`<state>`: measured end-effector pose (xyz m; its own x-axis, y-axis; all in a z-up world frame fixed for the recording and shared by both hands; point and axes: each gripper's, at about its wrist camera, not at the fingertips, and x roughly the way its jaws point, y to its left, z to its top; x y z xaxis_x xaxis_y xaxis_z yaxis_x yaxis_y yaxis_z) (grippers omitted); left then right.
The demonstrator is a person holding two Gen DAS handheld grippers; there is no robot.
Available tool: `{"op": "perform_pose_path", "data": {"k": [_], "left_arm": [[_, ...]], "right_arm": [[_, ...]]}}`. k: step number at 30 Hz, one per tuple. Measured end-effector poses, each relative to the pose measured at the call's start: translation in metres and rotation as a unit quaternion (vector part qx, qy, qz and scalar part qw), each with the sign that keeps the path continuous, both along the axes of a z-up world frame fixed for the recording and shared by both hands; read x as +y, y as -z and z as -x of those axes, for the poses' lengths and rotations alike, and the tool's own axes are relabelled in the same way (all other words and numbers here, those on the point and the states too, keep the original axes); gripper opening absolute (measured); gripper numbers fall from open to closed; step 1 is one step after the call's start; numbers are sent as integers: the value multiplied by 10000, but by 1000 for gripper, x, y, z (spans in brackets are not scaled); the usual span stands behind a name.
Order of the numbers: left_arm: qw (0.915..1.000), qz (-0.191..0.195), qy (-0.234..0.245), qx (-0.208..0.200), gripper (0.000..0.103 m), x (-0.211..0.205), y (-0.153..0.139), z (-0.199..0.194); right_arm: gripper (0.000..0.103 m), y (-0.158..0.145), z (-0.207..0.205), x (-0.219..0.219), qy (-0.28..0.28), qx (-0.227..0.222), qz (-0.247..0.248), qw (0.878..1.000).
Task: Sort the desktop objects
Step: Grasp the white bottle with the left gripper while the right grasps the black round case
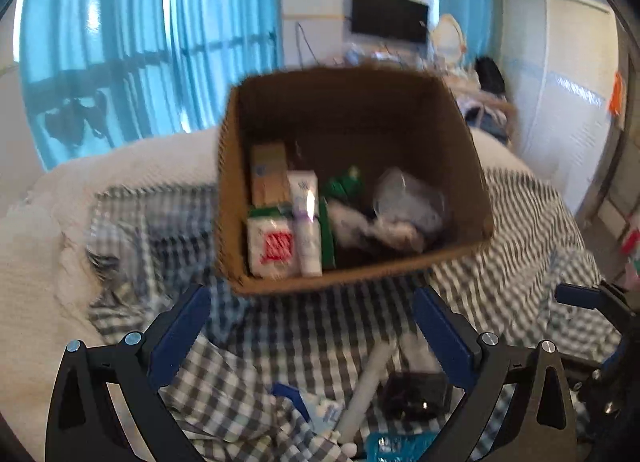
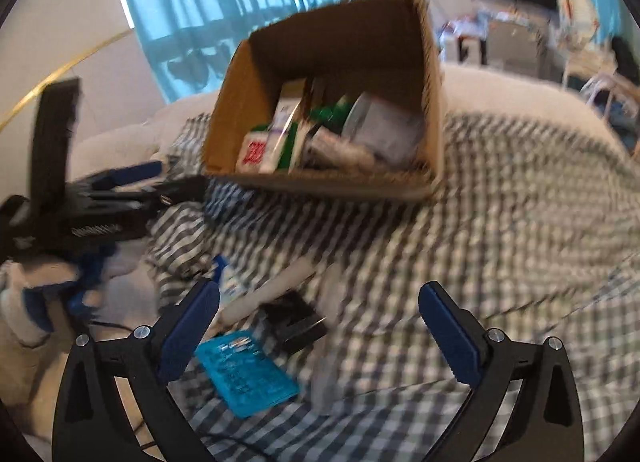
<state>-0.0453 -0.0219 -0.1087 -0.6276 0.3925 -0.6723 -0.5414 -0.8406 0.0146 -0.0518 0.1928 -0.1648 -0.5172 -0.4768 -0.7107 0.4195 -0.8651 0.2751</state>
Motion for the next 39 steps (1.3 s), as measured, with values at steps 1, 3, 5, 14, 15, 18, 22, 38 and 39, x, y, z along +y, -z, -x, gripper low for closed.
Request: {"op": "perform_pose_path", "data": {"k": [1,3,5,14,15,18,22,38,39], "left_arm": [[9999,28,88,-130,103,2,7,1],[9991,203,203,-314,103,5,25,4],[9979,468,254,-379,103,9,38,5],[9898,842,446,-1063,97,23,81,22],[9885,868,427,-1166,95,24,86,25],[9851,919,434,-1384,94,27,98,31],[9824,1066,578,-1421,94,38,108,29],[9655,1556,992,-1839,87,60,140,20],[9627,1634,1080,-1866,80,64,144,18]], "right_arm": [[100,6,0,-6,-55,-56,-164,9998],[100,17,2,-19,-158,-140,-550,9983],[100,29,4,-31,-323,-265,-752,9963],[100,80,30,-48,-388,-1068,-1372,9840],[100,84,32,-47,-344,-1132,-1401,9830],[99,97,39,-47,-275,-1409,-1561,9773],[66,100,45,-43,-46,-1487,-1655,9749],[0,75,59,10,618,-1345,-955,9844],[0,72,59,15,682,-1341,-869,9848]]}}
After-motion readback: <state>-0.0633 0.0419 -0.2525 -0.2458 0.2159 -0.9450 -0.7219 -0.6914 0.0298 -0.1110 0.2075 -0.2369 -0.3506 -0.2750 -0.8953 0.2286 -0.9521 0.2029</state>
